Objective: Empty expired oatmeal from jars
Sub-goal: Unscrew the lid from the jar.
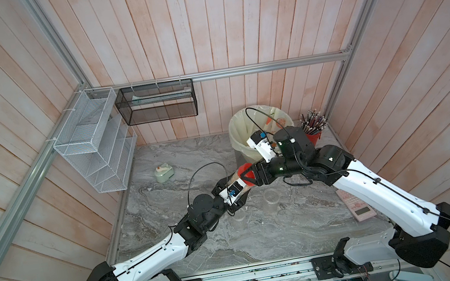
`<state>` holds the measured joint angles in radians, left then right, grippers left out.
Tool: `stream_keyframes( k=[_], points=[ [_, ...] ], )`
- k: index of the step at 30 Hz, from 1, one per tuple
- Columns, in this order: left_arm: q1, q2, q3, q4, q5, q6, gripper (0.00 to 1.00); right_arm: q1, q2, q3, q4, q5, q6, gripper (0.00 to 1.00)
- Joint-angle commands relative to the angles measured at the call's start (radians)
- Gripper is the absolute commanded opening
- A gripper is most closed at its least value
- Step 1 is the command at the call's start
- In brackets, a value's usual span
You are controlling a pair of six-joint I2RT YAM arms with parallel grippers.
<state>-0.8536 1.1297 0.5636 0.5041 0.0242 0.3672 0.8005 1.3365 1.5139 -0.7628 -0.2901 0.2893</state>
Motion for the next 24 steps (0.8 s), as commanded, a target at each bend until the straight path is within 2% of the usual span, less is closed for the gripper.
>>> stream_keyframes(
  k=[1,8,12,20,24],
  points=[
    [-0.001,-0.06,0.007,0.099,0.142,-0.144,0.09,0.021,0.038,0.011,-0.098,-0.131,-0.207,0.43],
    [-0.002,-0.159,-0.027,0.049,0.182,-0.189,0.09,0.029,0.014,0.012,-0.117,-0.195,-0.374,0.45],
    [-0.002,-0.182,-0.03,0.02,0.198,-0.198,0.09,0.029,0.023,0.024,-0.137,-0.212,-0.444,0.53],
    [-0.002,-0.17,-0.03,0.029,0.204,-0.192,0.07,0.027,0.06,0.04,-0.153,-0.198,-0.476,0.56],
    [-0.002,-0.17,-0.031,0.033,0.193,-0.186,0.06,0.028,0.045,0.032,-0.13,-0.189,-0.48,0.63]
  ],
)
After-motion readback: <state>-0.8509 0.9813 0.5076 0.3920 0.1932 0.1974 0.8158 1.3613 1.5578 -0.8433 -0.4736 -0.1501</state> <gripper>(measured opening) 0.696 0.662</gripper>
